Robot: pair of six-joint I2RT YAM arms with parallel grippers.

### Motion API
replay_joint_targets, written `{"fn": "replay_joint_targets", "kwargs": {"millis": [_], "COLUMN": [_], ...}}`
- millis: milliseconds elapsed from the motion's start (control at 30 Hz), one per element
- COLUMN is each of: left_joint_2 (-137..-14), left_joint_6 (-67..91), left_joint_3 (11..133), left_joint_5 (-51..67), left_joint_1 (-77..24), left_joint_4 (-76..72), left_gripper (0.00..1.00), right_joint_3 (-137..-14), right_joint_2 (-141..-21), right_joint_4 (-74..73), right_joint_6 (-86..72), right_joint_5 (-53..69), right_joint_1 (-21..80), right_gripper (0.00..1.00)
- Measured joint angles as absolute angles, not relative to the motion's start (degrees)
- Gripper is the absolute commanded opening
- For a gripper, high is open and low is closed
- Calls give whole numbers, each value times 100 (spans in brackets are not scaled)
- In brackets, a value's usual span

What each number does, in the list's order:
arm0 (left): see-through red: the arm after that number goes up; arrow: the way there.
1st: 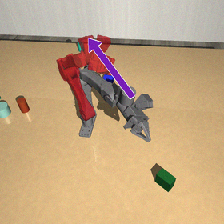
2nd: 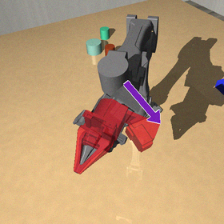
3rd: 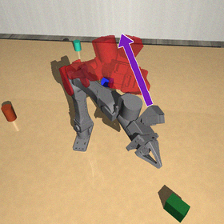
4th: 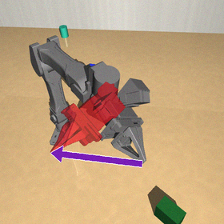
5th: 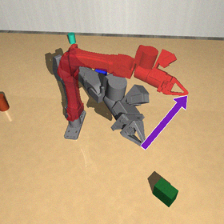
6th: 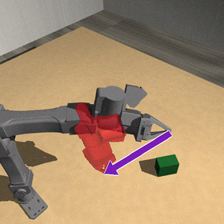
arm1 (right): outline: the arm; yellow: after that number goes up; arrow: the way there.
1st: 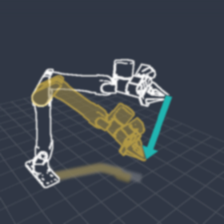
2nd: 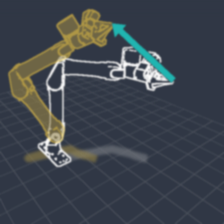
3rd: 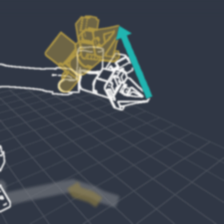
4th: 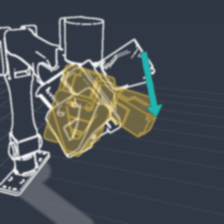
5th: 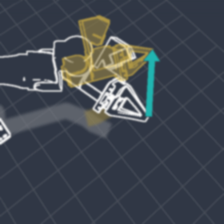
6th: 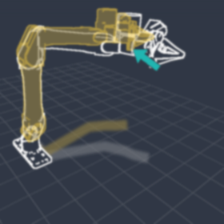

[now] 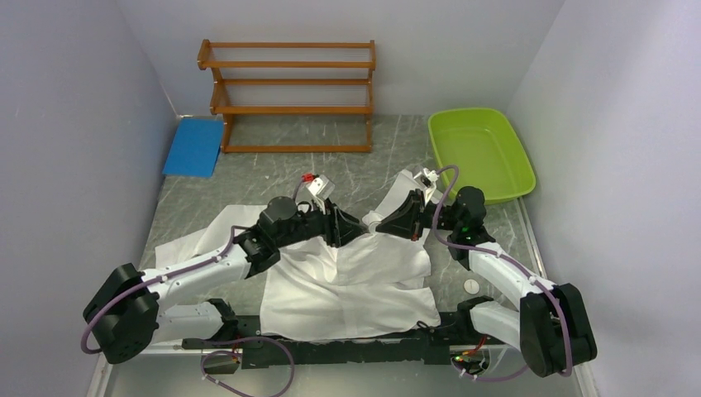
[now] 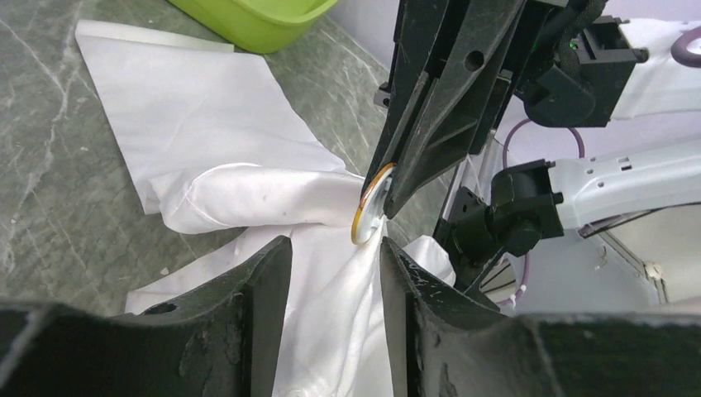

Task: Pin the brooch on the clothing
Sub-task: Pin the brooch to the clothes.

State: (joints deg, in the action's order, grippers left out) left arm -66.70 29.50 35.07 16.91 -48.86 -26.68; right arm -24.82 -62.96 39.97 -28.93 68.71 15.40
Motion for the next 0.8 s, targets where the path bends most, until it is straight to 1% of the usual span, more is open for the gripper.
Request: {"fn": "replay_joint_targets", "kwargs": {"millis": [233, 367, 467, 700, 800], "left_joint_2": [-6993, -7238, -7406, -7596, -7596], "left_joint_6": [2574, 2486, 2473, 2451, 2471], "left_joint_3": [3854, 4097, 4150, 4150, 4145], "left_joint_5": [2724, 3094, 3258, 3295, 3269], "left_joint_1": [-4696, -4696, -4694, -4685, -4678], "left_joint_4": [-2438, -2438, -2504, -2541, -2600], "left_gripper": [48, 45, 37, 4, 3], "right_joint_3": [-2506, -2534, -2534, -2536, -2552], "right_joint_2": [-6294, -6292, -6292, -6292, -6289], "right_joint_4": [3983, 3953, 3953, 3957, 3964], "right_joint_6": [-2908, -2910, -2915, -2932, -2930], "right_joint_5": [6958, 6956, 6956, 6973, 6978], "right_joint_1": [1540, 1540, 1540, 1540, 1540], "right_gripper": [0, 0, 0, 0, 0]}}
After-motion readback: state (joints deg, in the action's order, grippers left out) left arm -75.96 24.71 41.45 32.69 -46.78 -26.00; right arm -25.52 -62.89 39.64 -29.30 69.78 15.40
